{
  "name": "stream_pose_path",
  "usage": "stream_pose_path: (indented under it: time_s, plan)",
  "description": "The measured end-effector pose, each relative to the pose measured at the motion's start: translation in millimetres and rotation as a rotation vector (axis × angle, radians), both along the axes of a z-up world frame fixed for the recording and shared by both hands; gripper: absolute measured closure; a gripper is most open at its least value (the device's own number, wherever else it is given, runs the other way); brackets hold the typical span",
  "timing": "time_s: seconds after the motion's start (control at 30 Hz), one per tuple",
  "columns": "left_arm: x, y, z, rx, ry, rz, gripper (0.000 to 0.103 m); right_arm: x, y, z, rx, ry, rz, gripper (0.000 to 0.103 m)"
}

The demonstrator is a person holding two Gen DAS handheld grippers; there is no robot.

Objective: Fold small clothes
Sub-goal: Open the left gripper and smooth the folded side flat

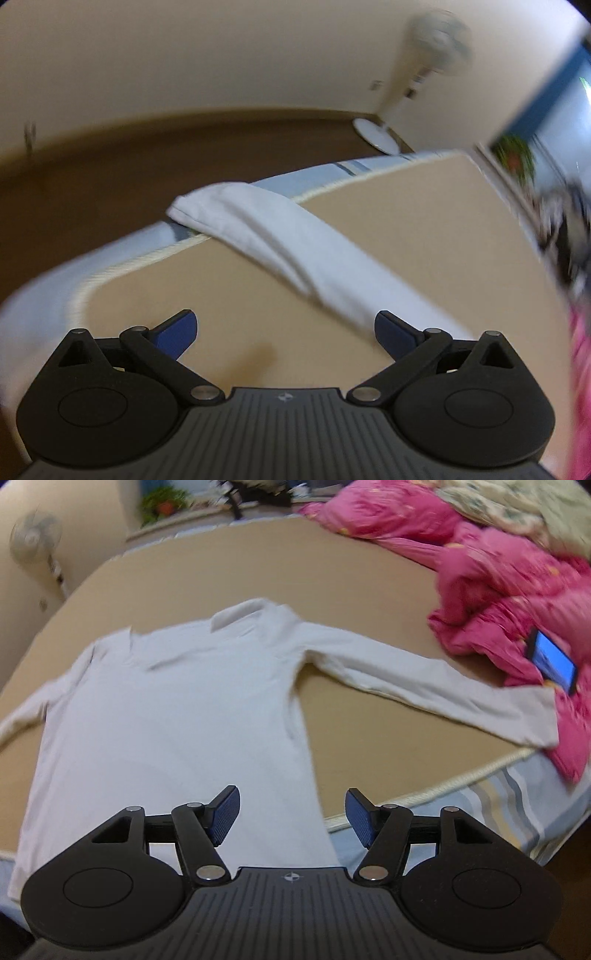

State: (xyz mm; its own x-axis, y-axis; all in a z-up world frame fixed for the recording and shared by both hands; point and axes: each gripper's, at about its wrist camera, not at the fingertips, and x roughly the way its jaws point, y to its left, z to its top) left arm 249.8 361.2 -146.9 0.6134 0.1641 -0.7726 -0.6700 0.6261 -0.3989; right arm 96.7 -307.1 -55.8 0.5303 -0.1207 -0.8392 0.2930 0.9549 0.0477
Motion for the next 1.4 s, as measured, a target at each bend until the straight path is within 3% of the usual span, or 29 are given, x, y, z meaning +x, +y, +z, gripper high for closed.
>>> stream_pose_path:
  time_s: [0.07,0.23,0.3,0.33,0.37,0.47,0.6,0.73,0.83,0.93,0.97,1.0,1.03,1.07,1.13,1.2,1.33,1.4]
  plan:
    - [23.5,22.8,-15.6,-0.059,0.005,0.047,0.001,9.6,11.0,-0.9,-0.028,0.031,0.036,0.038]
    - [69.0,53.7,-44.5,-0.086,0.07,0.122,0.008,28.2,40.3,-6.3,-0.072,0.097,0.099,0.038]
    - [76.9,56.4,-39.6,-0.015,0.074,0.171,0.052,29.6,50.9,-7.1,-0.084,0.115,0.113,0.038]
    - [85.0,60.4,-38.0,0.025,0.118,0.165,0.094,32.6,53.5,-9.0,-0.089,0.124,0.121,0.038]
    - [89.6,65.1,-36.2,0.02,0.138,0.169,0.095,35.8,55.4,-11.4,-0.091,0.132,0.13,0.038]
    - [96.5,59.5,-6.8,0.067,0.07,0.216,0.096,41.0,58.3,-17.6,-0.083,0.138,0.155,0.038]
    - [132.6,-0.5,68.4,0.191,-0.045,0.067,0.096,41.1,56.2,-29.5,-0.071,0.134,0.174,0.038]
    - [162.4,-122.6,152.9,0.216,-0.254,-0.159,0.096,35.2,44.5,-42.7,-0.036,0.137,0.155,0.038]
    - [168.8,-242.9,186.3,0.19,-0.381,-0.375,0.095,29.1,27.5,-48.8,-0.004,0.131,0.115,0.038]
    - [164.1,-367.1,170.2,0.146,-0.379,-0.613,0.093,23.6,5.3,-51.8,0.007,0.119,0.067,0.038]
    - [159.1,-402.3,152.5,0.148,-0.353,-0.675,0.082,22.1,-1.9,-53.4,0.007,0.116,0.052,0.038]
    - [153.5,-436.0,131.0,0.161,-0.309,-0.73,0.065,20.8,-9.5,-55.1,0.006,0.116,0.037,0.038]
    - [148.0,-468.5,101.9,0.19,-0.219,-0.795,0.018,20.3,-17.8,-57.0,0.006,0.118,0.022,0.038]
    - [143.1,-489.6,74.6,0.229,-0.129,-0.85,0.002,20.3,-24.4,-58.5,0.009,0.12,0.012,0.038]
    - [120.1,-505.9,28.4,0.3,-0.045,-0.938,0.011,21.3,-38.4,-60.7,0.02,0.12,-0.011,0.038]
    - [104.7,-489.5,1.1,0.313,0.011,-0.969,0.011,24.5,-49.9,-60.6,0.025,0.101,-0.025,0.038]
    - [105.7,-399.9,-13.4,0.296,0.033,-0.817,0.009,45.4,-62.7,-61.5,0.021,0.039,-0.019,0.038]
    - [114.4,-351.9,-16.6,0.32,0.052,-0.707,0.009,68.6,-66.1,-58.4,0.082,-0.02,-0.011,0.038]
